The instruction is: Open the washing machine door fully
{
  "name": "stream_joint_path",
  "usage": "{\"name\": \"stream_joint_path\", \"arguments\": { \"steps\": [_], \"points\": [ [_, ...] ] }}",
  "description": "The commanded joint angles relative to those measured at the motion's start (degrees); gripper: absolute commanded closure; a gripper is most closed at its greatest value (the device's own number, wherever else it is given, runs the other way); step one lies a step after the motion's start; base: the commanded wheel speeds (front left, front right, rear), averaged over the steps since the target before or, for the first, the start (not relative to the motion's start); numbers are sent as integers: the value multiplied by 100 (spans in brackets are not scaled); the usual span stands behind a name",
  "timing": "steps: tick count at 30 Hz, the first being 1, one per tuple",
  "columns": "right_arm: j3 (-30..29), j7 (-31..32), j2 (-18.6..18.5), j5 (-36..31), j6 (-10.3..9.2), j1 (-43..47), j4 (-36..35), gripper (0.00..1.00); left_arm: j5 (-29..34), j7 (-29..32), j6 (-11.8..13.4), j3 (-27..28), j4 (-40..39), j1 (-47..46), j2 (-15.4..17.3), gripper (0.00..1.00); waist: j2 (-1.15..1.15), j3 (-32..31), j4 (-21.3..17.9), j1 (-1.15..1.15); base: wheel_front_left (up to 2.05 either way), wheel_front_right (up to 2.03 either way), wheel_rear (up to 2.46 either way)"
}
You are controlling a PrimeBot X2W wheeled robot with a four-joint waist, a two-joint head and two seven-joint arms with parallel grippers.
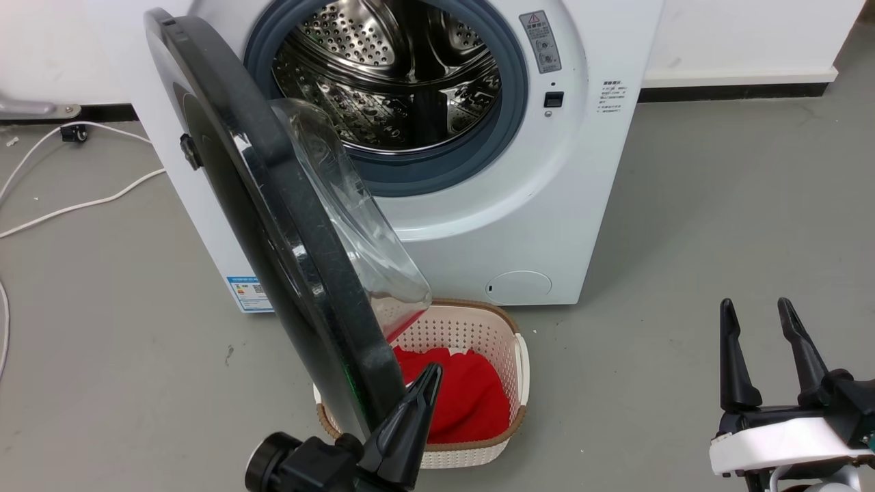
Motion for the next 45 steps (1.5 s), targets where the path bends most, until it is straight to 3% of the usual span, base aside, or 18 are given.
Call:
{"name": "stream_joint_path", "arguments": {
  "steps": [1, 12, 22, 32, 45],
  "points": [
    [-4, -12, 14, 43, -4, 40, 6, 0, 4, -15, 26, 7, 30, 37, 28, 100, 0, 7, 9, 0, 0, 0, 0],
    [67, -12, 14, 72, -4, -68, 99, 0, -16, -361, 55, -96, 1381, -545, -98, 100, 0, 89, 57, 0, 0, 0, 0],
    [59, -12, 14, 120, -4, -48, 146, 0, -39, -515, 179, -73, 1801, -722, -126, 100, 0, 101, 43, 0, 0, 0, 0],
    [50, -12, 13, 191, -4, 44, 183, 0, -101, -676, 507, 142, 1501, -227, -41, 100, 0, 80, 191, 0, 0, 0, 0],
    [6, -12, 13, 233, -4, 57, 249, 0, -83, -847, 991, 724, 750, 593, 66, 100, 0, 93, 860, 0, 0, 0, 0]
  ]
}}
